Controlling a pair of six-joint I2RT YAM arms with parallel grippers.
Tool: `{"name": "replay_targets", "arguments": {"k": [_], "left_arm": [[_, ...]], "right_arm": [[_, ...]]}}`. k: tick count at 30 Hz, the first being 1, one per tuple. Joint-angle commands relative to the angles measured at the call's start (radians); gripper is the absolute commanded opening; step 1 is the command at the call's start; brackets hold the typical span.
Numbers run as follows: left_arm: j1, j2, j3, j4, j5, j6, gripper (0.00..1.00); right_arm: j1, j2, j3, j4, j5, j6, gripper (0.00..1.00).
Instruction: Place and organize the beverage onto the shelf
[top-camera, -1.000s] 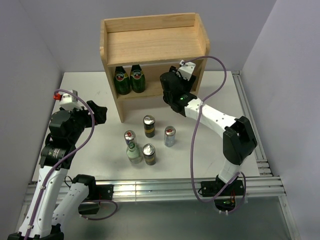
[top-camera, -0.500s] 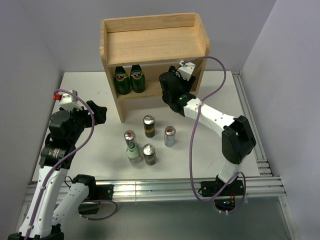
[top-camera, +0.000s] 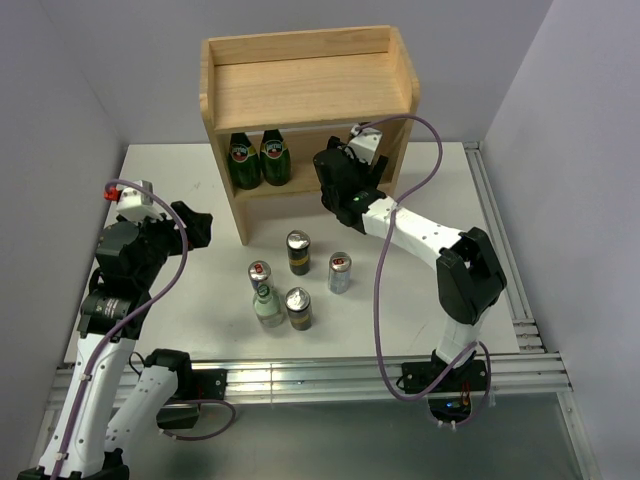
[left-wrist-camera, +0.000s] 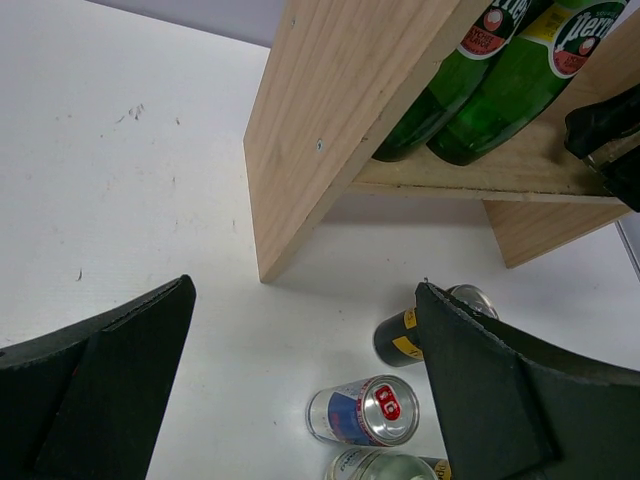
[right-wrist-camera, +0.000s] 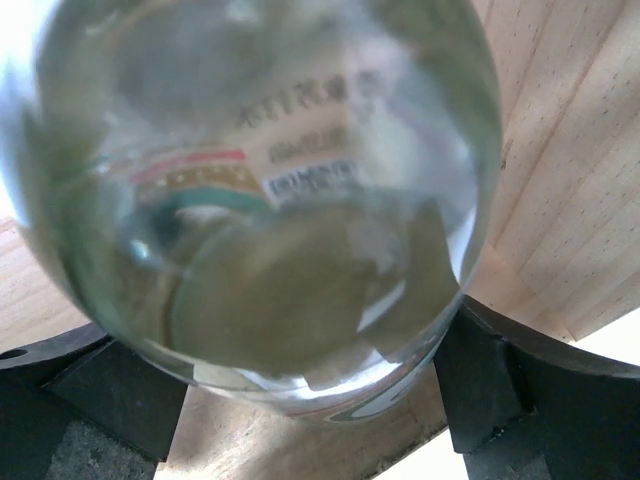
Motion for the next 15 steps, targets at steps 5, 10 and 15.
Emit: {"name": "replay_targets", "arguments": {"k": [5,10,15], "left_arm": [[0.011,-0.013,-0.006,0.039,0.015,0.025,0.99],[0.016,-0.015,-0.006,0.039,0.018,0.025,0.99],[0.020,-0.018,-0.006,0.040,0.018,0.025,0.99]], "right_arm": [[0.022,-0.011,-0.056,-0.089,-0.028,0.054,0.98],[0.036,-0.031,-0.067,-0.129,-0.021,0.064,1.00],[0.047,-0.066,-0.107,-0.135,-0.036,0.068,1.00]]}}
